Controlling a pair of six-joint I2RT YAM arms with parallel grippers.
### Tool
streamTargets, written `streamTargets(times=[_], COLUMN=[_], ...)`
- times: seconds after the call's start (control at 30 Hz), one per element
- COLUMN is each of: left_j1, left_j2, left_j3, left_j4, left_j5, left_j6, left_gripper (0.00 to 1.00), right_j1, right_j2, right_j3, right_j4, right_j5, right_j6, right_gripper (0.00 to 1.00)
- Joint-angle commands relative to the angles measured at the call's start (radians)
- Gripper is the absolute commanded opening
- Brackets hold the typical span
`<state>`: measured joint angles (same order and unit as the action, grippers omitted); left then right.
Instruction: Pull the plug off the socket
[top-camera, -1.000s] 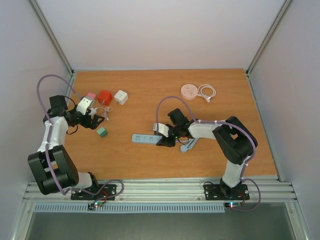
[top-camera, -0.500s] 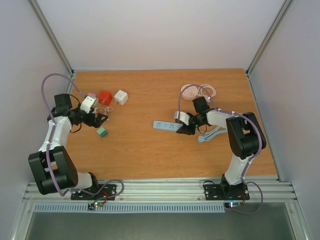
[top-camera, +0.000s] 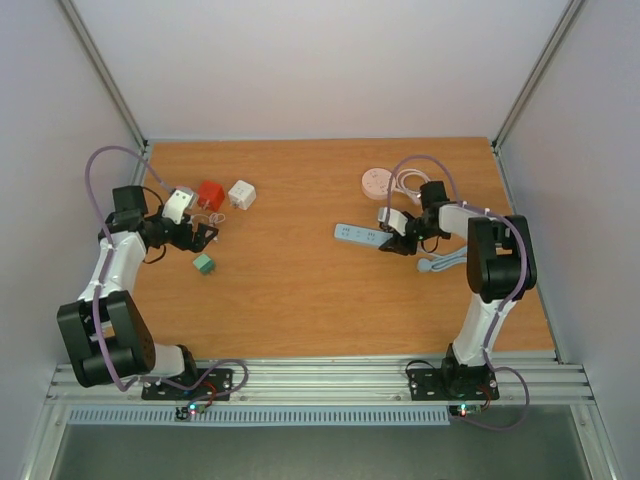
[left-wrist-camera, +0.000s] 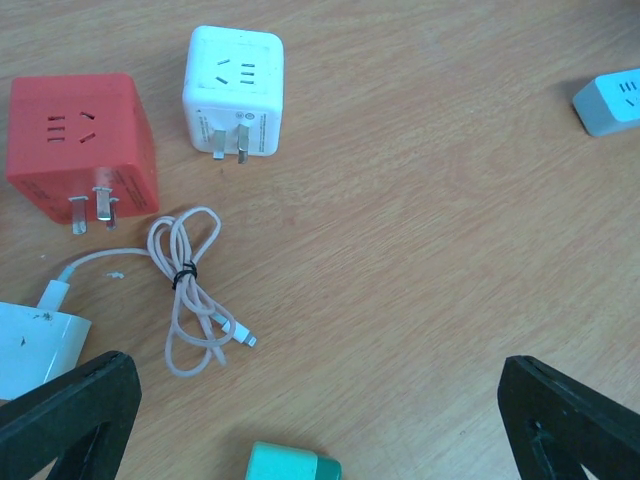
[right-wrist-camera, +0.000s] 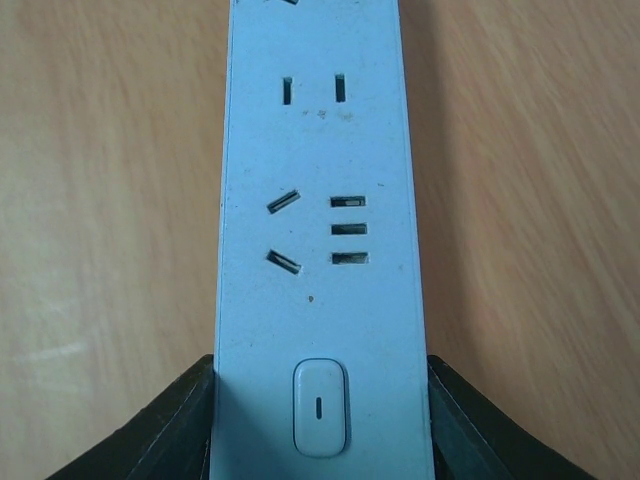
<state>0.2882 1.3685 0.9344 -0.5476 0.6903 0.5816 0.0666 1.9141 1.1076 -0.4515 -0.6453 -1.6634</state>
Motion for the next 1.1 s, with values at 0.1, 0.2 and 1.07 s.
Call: streamTargets(times=[0.1,0.2,1.07], left_j1=[-0.005,-0.006,-0.009], left_j2=[0.01,0.016,0.152], left_j3=[0.008,0.009,0.545], left_j4=[0.053,0.055,-0.037], left_j5=[0.01,0.012,-0.067], left_j6=[-0.014,-0.014,-0.238], left_gripper=[1.0,1.0,1.0], right_j1=[-0.131,-0.148,-0.152], right_j2=[0.033,0.019,-0.405], right_j3=[0.027,0.025,0.164], right_j4=[-0.041,-0.039,0.126], right_j5=[0.179,0.184,-0.156], right_j6=[-0.14,-0.15,0.619], right_gripper=[0.33,0.41,0.99])
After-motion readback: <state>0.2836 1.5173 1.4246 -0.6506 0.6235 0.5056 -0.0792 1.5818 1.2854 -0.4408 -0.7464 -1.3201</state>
